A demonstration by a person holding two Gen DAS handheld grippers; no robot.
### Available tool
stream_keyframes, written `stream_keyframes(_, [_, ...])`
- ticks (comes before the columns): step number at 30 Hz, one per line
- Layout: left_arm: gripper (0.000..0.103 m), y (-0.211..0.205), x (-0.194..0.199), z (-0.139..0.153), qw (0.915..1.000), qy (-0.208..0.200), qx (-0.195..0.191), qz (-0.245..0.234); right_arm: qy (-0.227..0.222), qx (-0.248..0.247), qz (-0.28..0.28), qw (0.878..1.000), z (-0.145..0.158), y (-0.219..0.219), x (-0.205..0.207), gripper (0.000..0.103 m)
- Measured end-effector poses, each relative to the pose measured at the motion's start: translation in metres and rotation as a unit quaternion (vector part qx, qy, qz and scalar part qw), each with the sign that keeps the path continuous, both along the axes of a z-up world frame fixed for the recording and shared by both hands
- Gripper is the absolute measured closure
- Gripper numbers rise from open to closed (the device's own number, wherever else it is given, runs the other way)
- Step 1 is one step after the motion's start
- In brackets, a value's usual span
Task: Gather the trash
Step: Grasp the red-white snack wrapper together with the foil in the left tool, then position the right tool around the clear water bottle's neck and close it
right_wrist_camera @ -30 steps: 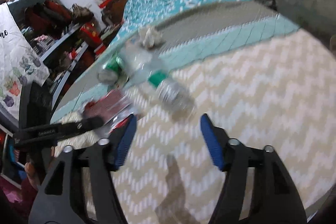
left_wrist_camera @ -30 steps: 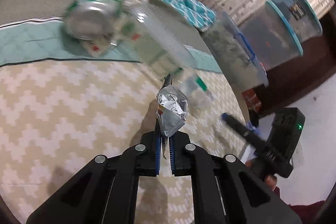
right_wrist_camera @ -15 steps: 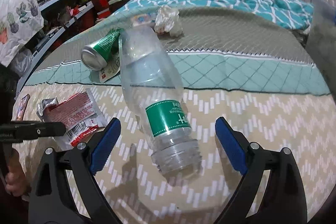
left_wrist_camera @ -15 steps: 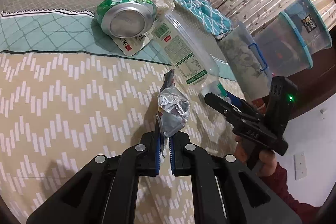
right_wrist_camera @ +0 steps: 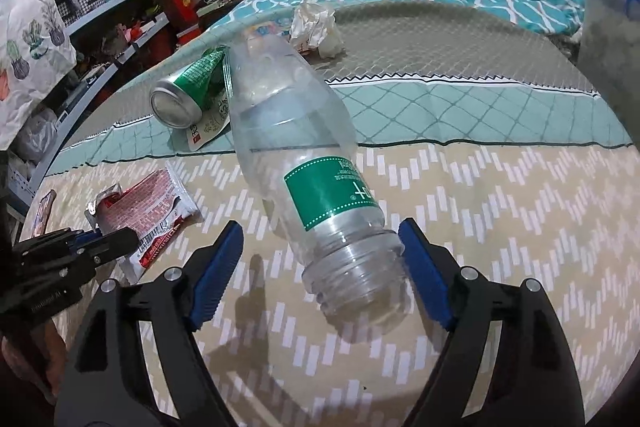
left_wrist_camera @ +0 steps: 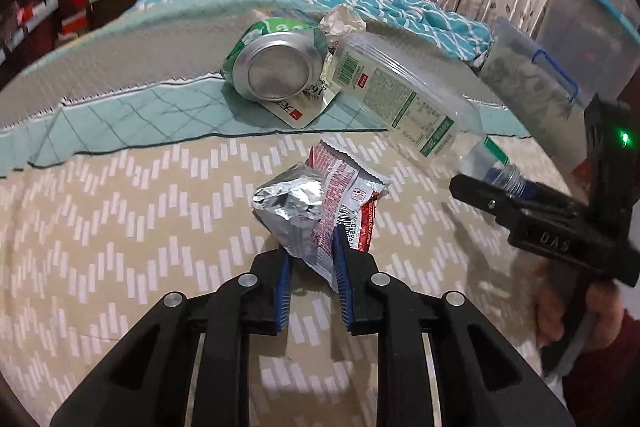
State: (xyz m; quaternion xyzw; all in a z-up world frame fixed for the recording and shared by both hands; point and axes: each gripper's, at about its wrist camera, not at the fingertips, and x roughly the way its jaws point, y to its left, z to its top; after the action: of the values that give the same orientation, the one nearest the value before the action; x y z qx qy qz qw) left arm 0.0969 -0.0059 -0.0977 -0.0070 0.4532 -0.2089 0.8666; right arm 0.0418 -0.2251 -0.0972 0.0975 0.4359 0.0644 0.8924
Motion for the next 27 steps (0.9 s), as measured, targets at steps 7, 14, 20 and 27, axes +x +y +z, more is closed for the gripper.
stream_keyframes(7, [0.081, 0.0033, -0.0038, 0.0004, 1.0000, -0.006, 0.004, 0.003, 0.002, -0.009, 0.004, 1.000, -0.0004, 0.0032, 0.0013, 0.020])
stream_keyframes(14, [0.078, 0.0035, -0.0061, 0.0013, 0.9999, -0.010, 0.009, 0.005, -0.001, 0.004, 0.004, 1.000, -0.0008, 0.0023, 0.0008, 0.020])
stream_keyframes(20, [0.076, 0.0035, -0.0070, 0.0021, 0.9998, -0.013, 0.013, 0.004, -0.002, 0.009, 0.003, 1.000, -0.0008, 0.0025, 0.0009, 0.020])
stream_keyframes(27, [0.073, 0.0031, -0.0075, 0.0025, 0.9998, -0.015, 0.017, 0.001, -0.004, 0.020, 0.004, 1.000, -0.0020, -0.0013, 0.0011, 0.020])
